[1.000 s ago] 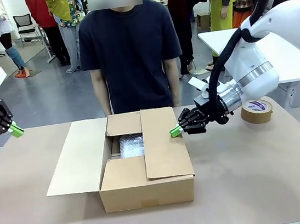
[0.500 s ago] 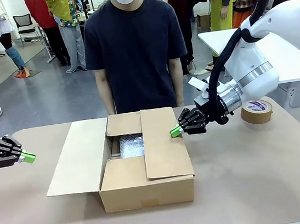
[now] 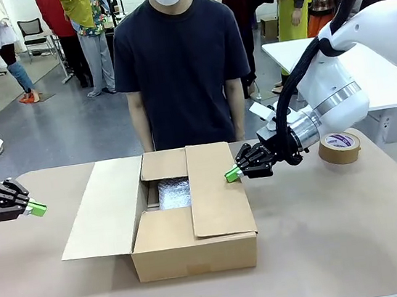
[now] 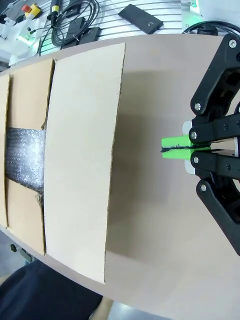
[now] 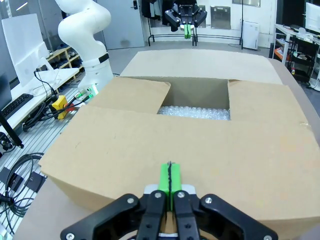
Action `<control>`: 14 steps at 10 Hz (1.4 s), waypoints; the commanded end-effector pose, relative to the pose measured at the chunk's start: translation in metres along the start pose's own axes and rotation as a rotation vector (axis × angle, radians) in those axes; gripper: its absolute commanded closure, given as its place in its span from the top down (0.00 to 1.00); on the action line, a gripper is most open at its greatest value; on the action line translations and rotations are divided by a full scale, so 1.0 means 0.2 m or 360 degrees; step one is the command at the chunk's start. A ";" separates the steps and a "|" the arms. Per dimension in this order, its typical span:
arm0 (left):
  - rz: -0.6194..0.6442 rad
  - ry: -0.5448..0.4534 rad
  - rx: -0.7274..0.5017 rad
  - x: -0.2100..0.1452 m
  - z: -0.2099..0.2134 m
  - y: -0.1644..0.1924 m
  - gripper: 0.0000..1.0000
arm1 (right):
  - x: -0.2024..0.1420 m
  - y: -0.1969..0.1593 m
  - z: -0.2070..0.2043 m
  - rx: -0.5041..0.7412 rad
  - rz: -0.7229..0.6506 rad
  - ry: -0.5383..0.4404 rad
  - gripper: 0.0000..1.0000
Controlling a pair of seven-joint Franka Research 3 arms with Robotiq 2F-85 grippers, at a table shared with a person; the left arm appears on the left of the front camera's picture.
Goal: Wrap the clocks to prevent damage.
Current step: Push the left (or right) flap of the Package Box to close it.
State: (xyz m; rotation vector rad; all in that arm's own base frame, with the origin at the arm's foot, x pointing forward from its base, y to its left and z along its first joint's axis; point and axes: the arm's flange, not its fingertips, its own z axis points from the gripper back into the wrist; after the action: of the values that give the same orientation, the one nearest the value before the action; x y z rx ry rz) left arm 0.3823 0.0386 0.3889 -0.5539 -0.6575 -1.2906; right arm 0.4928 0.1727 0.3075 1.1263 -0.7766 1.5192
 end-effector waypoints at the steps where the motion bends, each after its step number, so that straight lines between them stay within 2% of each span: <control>1: 0.0001 -0.0002 -0.0001 0.00 0.00 0.00 0.00 | -0.02 -0.01 0.00 -0.0011 -0.0015 0.0002 0.01; 4: 0.0085 -0.0277 -0.0076 -0.16 -0.20 0.19 0.00 | -0.02 -0.01 0.00 -0.0011 -0.0015 0.0002 0.01; 5: 0.0086 -0.0345 -0.0083 -0.20 -0.27 0.20 0.00 | -0.02 -0.01 0.00 -0.0011 -0.0015 0.0002 0.01; 7: 0.0081 -0.0400 -0.0075 -0.27 -0.41 0.22 0.00 | -0.02 -0.01 0.00 -0.0011 -0.0015 0.0002 0.01; 9: 0.0061 -0.0462 -0.0100 -0.28 -0.48 0.22 0.00 | -0.02 -0.01 0.00 -0.0011 -0.0015 0.0002 0.01; 14: 0.0060 -0.0856 -0.0328 -0.16 -0.57 0.23 0.00 | -0.02 -0.01 0.00 -0.0011 -0.0015 0.0002 0.01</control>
State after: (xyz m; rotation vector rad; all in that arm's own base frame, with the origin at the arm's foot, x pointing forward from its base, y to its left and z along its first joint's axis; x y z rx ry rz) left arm 0.4304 -0.0135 0.2917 -1.0551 -0.8901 -1.1872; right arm 0.4928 0.1727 0.3076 1.1262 -0.7767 1.5192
